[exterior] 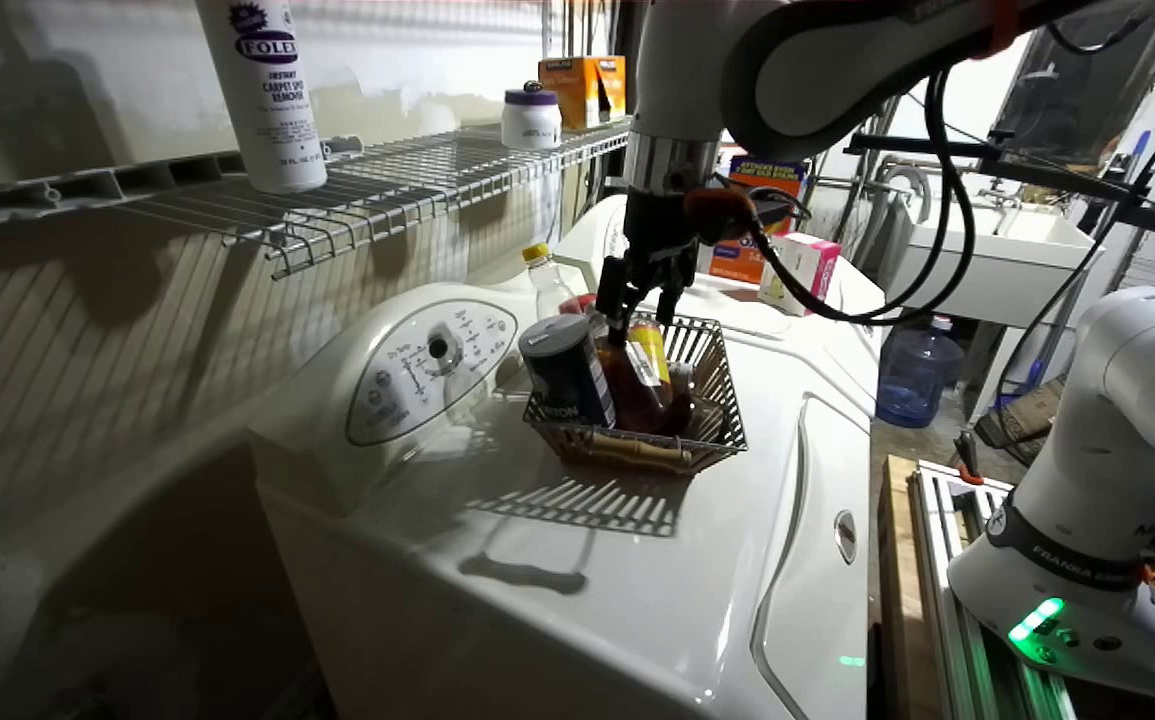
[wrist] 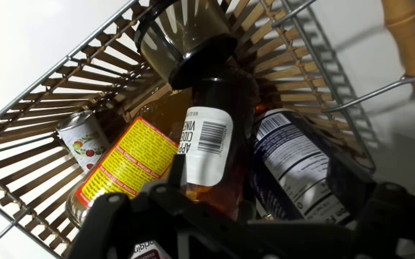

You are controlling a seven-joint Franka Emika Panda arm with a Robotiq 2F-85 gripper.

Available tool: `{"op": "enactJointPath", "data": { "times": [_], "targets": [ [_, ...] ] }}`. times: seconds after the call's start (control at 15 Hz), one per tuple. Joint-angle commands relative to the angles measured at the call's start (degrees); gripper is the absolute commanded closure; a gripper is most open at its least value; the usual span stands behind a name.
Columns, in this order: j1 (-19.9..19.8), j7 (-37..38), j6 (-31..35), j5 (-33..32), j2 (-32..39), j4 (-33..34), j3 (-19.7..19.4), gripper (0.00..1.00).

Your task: Pick up the bottle and place it on the shelf

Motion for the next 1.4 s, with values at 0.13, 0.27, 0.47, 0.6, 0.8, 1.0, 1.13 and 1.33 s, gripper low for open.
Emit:
{"op": "enactJointPath", "data": {
  "times": [0.13,0.27,0.47,0.6,0.8,1.0,1.13,1.33],
  "targets": [
    [0.0,-2.5,6.2,8.0,0.2,-3.0,-3.3,0.00],
    [0.0,-5.1,8.7,10.0,-0.7,-4.5,-4.2,0.00],
    [-0.2,-7.7,11.9,9.8,-1.1,-6.2,-4.8,0.00],
    [-0.1,-9.7,13.7,9.7,-0.9,-7.0,-5.2,0.00],
    [-0.2,-12.3,16.0,9.3,-0.9,-8.3,-5.7,0.00],
    [-0.5,-13.4,18.3,8.8,-1.0,-9.7,-6.1,0.00],
    [-0.7,-13.9,20.2,9.0,-0.9,-10.4,-6.3,0.00],
    [-0.7,-14.6,24.0,10.0,-0.5,-11.4,-6.8,0.00]
  ]
}}
